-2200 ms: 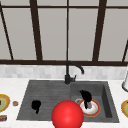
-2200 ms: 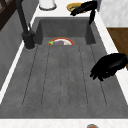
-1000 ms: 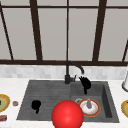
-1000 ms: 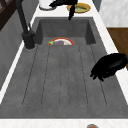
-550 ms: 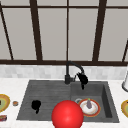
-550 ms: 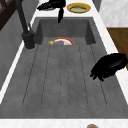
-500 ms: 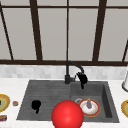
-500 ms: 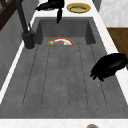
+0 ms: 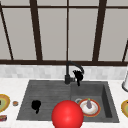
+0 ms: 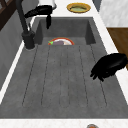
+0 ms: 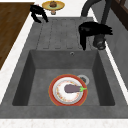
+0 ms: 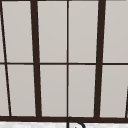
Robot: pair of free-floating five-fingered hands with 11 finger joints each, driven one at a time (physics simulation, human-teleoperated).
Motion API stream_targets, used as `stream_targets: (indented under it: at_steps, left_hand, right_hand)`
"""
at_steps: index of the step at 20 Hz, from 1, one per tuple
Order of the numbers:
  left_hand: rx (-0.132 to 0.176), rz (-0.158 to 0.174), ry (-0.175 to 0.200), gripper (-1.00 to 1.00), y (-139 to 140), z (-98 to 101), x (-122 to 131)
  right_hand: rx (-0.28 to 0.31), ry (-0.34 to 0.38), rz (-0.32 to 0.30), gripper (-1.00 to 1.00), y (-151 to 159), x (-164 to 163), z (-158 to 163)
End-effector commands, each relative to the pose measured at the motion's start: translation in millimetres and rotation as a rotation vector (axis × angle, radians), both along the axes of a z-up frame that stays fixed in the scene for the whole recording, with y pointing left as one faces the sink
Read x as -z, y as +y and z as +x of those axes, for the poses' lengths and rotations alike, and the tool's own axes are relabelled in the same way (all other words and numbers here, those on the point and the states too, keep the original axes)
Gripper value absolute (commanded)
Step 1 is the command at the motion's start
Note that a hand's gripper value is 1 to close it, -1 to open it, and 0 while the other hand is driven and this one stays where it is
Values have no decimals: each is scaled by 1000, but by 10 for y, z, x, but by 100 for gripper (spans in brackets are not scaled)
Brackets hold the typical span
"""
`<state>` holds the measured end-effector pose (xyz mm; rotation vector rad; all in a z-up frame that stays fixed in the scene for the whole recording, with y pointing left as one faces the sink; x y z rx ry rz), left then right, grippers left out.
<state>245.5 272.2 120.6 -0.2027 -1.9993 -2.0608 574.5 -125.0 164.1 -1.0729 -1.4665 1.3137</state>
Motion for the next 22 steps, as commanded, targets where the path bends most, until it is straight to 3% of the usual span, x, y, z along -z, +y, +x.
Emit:
stream_targets:
  at_steps: [1, 9, 10, 13, 17, 22]
  left_hand:
    - [0, 0, 0, 0, 0, 0, 0]
    - [0, 0, 0, 0, 0, 0, 0]
    - [0, 0, 0, 0, 0, 0, 0]
    - [0, 0, 0, 0, 0, 0, 0]
    - [0, 0, 0, 0, 0, 0, 0]
    - [0, 0, 0, 0, 0, 0, 0]
  right_hand:
    - [3, 106, -33, -100, 111, 117, 170]
    - [-4, 271, -55, -100, 328, 304, 514]
    - [9, 263, -67, 100, 345, 307, 549]
    - [59, 234, -81, 100, 390, 305, 658]
    - [118, 275, -51, 100, 296, 325, 669]
    - [94, 186, 50, 100, 117, 417, 581]
